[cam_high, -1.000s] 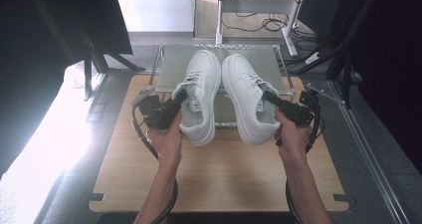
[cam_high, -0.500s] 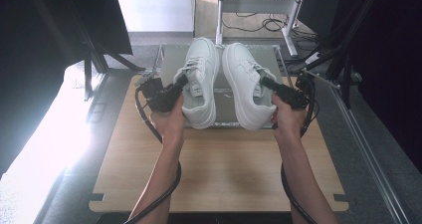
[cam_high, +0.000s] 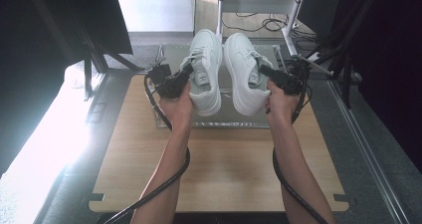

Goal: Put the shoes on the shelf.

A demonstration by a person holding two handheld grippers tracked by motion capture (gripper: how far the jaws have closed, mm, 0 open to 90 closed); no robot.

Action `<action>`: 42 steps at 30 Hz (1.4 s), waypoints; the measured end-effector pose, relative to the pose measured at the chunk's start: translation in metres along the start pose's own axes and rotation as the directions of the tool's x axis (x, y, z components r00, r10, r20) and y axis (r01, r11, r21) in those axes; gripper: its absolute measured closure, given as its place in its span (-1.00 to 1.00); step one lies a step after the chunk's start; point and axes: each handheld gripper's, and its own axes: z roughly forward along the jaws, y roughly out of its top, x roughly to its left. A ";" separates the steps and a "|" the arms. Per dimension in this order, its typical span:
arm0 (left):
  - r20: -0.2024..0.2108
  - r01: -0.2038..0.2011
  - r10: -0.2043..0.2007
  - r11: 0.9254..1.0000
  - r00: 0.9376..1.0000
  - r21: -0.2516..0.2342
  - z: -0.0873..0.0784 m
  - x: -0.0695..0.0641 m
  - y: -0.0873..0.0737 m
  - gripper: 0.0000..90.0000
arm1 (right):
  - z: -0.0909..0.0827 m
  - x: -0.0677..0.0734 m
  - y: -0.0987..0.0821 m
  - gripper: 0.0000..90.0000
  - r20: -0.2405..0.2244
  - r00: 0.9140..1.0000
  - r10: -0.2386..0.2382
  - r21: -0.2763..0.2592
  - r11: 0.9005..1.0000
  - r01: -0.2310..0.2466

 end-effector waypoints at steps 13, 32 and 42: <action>-0.056 0.017 -0.017 1.000 0.998 0.003 0.032 0.000 0.015 0.85 | 0.030 0.002 0.009 0.79 0.049 0.998 0.027 -0.037 0.999 -0.025; -0.120 0.010 -0.002 0.998 0.993 0.063 0.069 -0.001 0.017 0.84 | 0.061 0.003 0.012 0.71 0.103 0.994 0.044 -0.051 0.998 -0.039; -0.103 0.007 0.004 0.994 0.995 0.106 0.075 0.000 0.020 0.64 | 0.066 0.008 0.010 0.52 0.091 0.996 0.007 -0.027 1.000 -0.004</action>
